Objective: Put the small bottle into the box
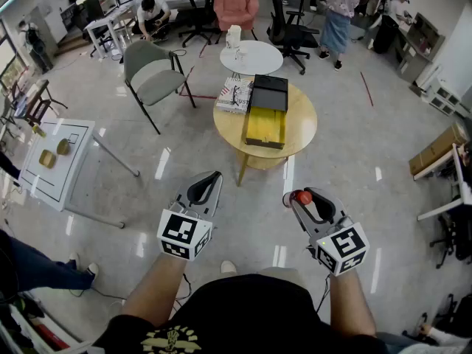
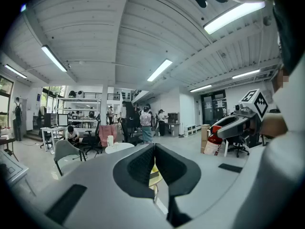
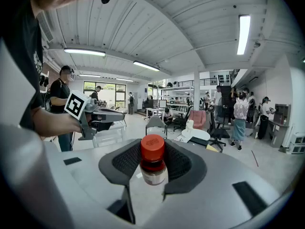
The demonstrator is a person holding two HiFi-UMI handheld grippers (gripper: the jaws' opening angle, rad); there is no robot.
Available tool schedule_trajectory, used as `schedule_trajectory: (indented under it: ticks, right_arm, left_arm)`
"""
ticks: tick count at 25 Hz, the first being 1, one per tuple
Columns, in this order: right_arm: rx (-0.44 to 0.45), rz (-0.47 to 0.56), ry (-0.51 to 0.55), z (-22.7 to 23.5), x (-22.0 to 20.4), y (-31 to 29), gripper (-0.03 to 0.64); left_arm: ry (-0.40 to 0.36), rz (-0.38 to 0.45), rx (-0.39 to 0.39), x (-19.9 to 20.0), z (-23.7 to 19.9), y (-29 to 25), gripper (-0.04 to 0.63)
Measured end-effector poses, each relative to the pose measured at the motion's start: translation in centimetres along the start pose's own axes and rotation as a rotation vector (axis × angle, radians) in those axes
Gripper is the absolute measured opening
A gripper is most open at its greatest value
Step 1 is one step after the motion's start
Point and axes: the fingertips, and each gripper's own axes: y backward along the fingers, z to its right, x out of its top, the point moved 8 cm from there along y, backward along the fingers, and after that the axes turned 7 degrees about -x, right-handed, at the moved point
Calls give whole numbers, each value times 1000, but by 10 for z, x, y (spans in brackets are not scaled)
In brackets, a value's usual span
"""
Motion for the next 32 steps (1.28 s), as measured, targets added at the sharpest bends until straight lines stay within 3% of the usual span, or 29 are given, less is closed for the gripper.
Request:
schedule_trajectory:
  ticks: [9,19,26,32]
  right_arm:
    - [-43,-26,-32,-23,1,-18,156]
    - [-60,-32,-79,16,-4,-53,156]
    - [-8,-18,-101,52,-1,-85,156]
    - [45,-34,-106,71,3,-115,156]
  left_arm:
    - [9,-5,-47,-14,-27,7,18]
    - [-12,-36,-58,-20,-47,-34,18]
    - [-36,-56,-46,-15,-62,-64,18]
    - [-7,-71,-34,-16,-76,-94,18]
